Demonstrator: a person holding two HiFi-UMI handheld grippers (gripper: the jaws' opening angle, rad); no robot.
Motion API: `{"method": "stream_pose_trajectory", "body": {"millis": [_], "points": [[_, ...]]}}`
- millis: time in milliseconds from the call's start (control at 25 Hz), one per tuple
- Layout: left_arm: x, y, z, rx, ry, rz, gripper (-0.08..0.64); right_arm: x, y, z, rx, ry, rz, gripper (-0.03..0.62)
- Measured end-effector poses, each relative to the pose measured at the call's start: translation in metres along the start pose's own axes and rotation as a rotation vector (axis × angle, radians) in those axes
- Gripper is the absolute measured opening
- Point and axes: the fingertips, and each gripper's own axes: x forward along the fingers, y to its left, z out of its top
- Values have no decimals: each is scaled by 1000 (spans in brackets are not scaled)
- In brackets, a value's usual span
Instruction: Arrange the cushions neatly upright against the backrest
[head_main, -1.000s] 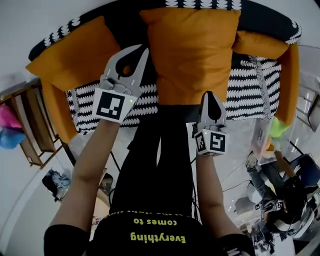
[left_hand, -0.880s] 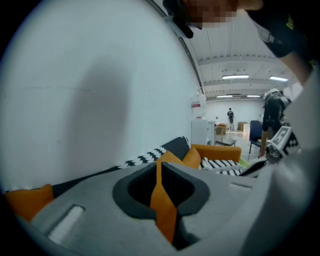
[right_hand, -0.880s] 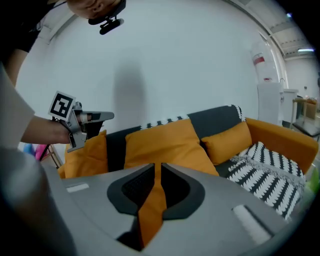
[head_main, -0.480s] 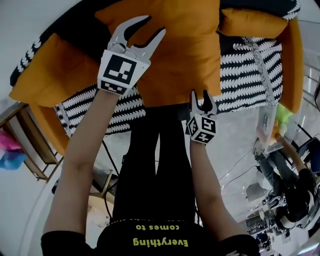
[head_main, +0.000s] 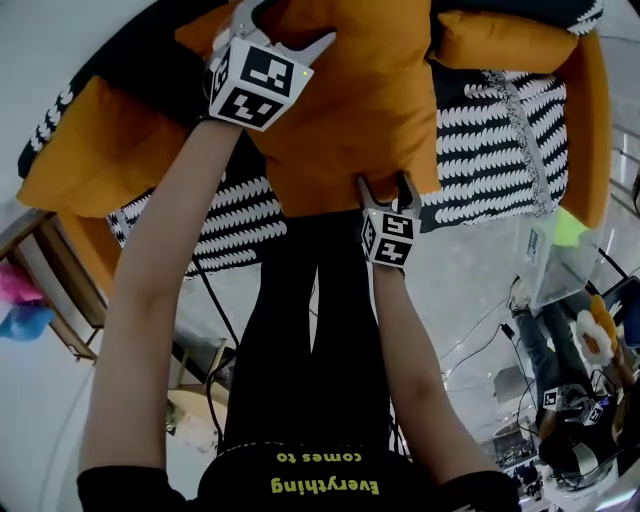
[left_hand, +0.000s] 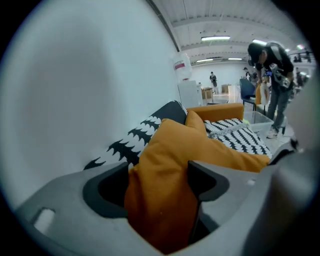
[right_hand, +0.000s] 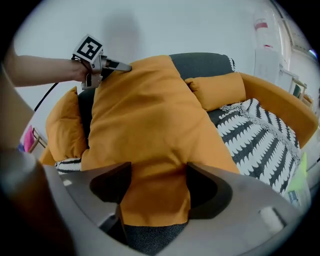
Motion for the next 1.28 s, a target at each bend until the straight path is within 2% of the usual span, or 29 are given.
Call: {"method": "stream_pose_trajectory", "body": {"millis": [120,280,360,400,440,640,760,880,1040,1160,1280], "points": [[5,-1,-8,15,44,-21,316,2,0,3,11,20,14,326],[-4,-3,-9,19,62,-38,154,-4,0,9,26,-2,30,177],[-17,-2,-9,16,48,-23,104,-11,5,13,48,-24,37,74],[-25,0,-10,3,42,-9,86,-15,9,15,61,-34,42,42],[-34,3,-11,-19,36,7,72,-19,11,17,69,-43,46,23],[-93,22,-20,-172,-6,92,34,-45,19,27,97,-96,58,17],[-134,29,-35,-318,-43,137,29,-62,10,46,94,-146,42,17],[-169,29,-51,-501,-85,178,28,-82,-12,89,49,-229,15,17],[-200,25,-63,-687,-161,253,26,-105,-30,185,-110,-373,1,17],[-210,28,-76,-782,-211,302,26,-120,-18,261,-252,-505,11,17],[-223,31,-78,-811,-268,358,28,-140,8,323,-372,-644,46,17]]}}
